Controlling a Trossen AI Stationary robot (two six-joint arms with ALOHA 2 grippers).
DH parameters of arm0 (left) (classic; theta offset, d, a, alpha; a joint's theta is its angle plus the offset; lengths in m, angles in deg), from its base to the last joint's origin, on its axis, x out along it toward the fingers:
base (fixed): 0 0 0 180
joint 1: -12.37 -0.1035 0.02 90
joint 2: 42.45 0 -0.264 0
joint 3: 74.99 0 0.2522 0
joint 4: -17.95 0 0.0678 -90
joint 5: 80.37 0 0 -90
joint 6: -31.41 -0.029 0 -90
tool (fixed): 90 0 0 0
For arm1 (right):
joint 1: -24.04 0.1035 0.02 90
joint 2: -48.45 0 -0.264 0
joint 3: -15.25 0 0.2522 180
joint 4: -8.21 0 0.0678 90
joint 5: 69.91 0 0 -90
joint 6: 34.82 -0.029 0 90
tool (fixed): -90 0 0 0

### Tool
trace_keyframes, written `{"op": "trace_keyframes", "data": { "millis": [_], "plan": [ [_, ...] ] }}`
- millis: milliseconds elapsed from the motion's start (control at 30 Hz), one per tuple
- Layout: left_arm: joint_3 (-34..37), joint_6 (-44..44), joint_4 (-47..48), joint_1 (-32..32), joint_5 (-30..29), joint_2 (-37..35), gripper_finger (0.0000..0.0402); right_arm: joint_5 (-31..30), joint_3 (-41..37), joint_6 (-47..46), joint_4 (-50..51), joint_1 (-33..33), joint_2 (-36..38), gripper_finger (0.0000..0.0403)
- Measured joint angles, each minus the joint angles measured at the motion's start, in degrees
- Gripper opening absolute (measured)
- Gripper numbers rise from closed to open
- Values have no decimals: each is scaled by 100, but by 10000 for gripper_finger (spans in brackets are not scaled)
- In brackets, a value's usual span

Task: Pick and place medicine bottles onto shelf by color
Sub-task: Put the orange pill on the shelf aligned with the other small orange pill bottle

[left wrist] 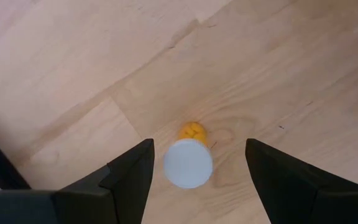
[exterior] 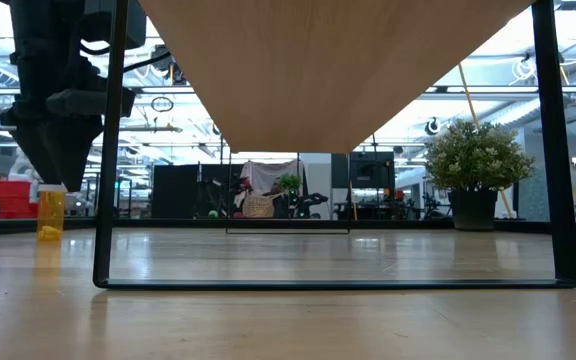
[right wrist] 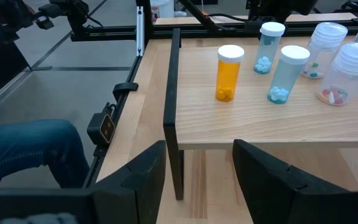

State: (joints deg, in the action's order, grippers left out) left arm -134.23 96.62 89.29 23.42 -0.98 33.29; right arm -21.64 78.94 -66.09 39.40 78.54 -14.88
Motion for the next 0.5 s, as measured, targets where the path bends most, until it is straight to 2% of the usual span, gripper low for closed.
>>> {"op": "trace_keyframes", "data": {
  "millis": [500],
  "plan": [
    [407, 247, -147, -15, 20, -2, 252, 0, 0, 43, 2, -2, 0, 183]
  ]
}}
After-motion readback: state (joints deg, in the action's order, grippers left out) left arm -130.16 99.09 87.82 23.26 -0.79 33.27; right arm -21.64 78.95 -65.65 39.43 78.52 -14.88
